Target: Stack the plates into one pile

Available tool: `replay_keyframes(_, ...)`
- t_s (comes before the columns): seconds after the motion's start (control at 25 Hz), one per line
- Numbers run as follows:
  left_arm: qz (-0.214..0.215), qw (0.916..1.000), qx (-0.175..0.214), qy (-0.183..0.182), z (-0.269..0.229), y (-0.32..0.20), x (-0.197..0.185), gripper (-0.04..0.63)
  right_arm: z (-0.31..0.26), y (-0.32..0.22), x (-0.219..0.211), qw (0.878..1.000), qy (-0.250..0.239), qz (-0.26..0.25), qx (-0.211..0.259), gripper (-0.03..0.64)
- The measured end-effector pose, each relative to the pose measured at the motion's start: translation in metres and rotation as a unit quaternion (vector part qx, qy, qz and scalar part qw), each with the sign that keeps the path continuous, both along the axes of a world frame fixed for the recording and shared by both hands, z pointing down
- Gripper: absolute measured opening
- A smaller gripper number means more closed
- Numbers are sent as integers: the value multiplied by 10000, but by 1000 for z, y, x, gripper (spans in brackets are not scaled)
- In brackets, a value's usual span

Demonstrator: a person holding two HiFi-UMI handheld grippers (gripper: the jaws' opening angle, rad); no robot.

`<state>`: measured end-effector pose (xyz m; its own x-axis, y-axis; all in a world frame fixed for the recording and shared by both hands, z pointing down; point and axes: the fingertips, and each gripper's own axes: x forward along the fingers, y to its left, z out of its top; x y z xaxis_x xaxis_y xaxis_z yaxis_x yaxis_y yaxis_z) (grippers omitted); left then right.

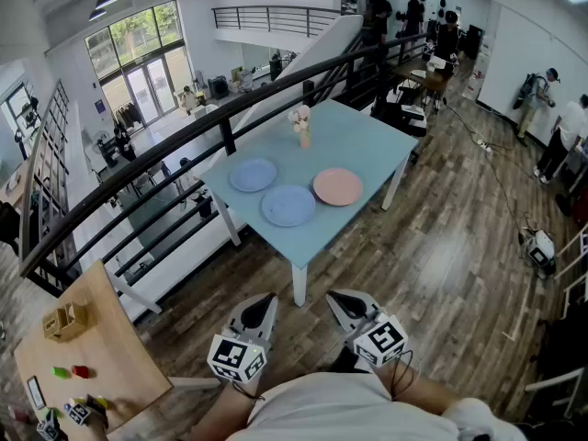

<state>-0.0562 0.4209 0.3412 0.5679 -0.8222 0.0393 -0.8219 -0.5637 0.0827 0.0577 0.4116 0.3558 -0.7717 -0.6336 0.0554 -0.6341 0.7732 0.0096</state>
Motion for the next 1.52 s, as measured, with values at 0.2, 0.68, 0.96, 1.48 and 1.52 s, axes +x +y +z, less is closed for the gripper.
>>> replay_keyframes(0.2,17,10000,21,20,-1,-13,6,5,2,-12,5,10000,15,-41,-63,3)
replay_keyframes(0.68,68,9999,-81,41,8,-58,40,5,5,-50,33,9998,78,-155,14,5)
replay_keyframes(0.96,74,9998,-144,-88,14,-89,70,5,13,-96,71,9998,-61,-17,-167,151)
replay_keyframes(1.48,90,9994,-262,-220,19,-155,167,5,33,-169,170,9986,124,-300,-425,164)
replay_keyframes(1.52,72,9994,-273,-211,19,-158,173,5,34,-172,176,9985,128,-321,-421,164)
